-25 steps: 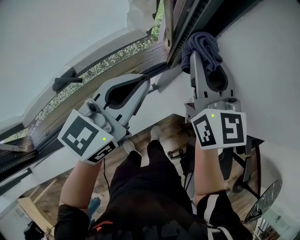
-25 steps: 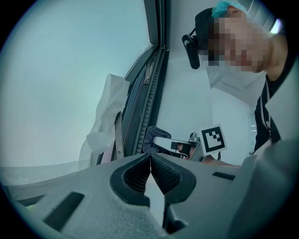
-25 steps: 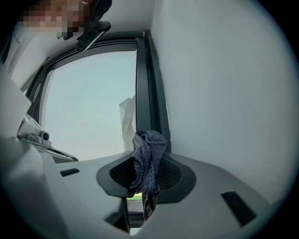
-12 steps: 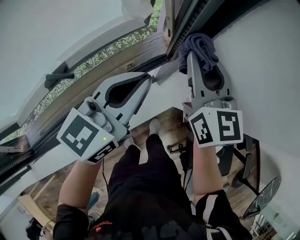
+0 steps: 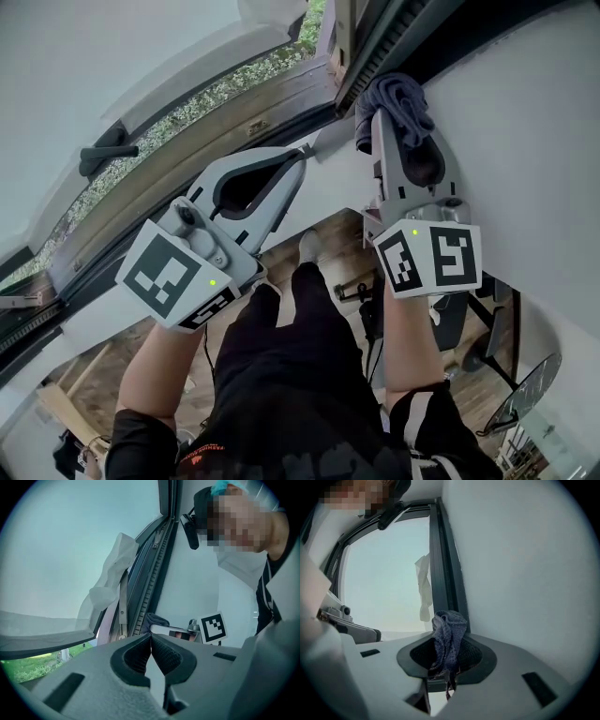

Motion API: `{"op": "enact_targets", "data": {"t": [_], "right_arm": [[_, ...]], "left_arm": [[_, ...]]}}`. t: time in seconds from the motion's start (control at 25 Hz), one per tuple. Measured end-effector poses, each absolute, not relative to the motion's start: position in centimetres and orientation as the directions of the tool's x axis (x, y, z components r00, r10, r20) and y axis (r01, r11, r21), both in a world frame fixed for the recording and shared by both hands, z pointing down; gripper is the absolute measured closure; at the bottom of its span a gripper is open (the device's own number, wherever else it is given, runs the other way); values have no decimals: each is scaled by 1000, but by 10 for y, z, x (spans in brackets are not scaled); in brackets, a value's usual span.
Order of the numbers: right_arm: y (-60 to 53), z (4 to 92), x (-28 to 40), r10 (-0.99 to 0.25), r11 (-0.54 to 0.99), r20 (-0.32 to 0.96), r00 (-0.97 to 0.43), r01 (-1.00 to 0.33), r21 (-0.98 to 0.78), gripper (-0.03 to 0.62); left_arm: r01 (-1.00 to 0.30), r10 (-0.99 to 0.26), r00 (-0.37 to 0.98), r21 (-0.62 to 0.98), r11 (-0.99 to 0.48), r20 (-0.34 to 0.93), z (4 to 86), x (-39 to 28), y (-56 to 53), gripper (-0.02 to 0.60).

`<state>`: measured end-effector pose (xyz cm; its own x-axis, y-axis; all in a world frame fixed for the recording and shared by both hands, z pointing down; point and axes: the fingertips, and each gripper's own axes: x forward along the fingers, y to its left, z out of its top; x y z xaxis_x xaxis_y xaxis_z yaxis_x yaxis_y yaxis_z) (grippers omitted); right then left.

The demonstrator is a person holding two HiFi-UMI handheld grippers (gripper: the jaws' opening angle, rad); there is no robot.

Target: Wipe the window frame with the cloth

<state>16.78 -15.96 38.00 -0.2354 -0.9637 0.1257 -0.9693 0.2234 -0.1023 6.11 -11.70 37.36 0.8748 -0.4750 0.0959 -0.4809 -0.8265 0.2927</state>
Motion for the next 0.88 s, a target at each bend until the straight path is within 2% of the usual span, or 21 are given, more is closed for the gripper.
{"op": "enact_targets", "data": {"t": [0.88], "right_arm": [[-165,450,170,-948,198,226,-226,-970,-138,491]], "left_arm": [[-482,-469,874,348,-804,126,415,66,-118,561]]}}
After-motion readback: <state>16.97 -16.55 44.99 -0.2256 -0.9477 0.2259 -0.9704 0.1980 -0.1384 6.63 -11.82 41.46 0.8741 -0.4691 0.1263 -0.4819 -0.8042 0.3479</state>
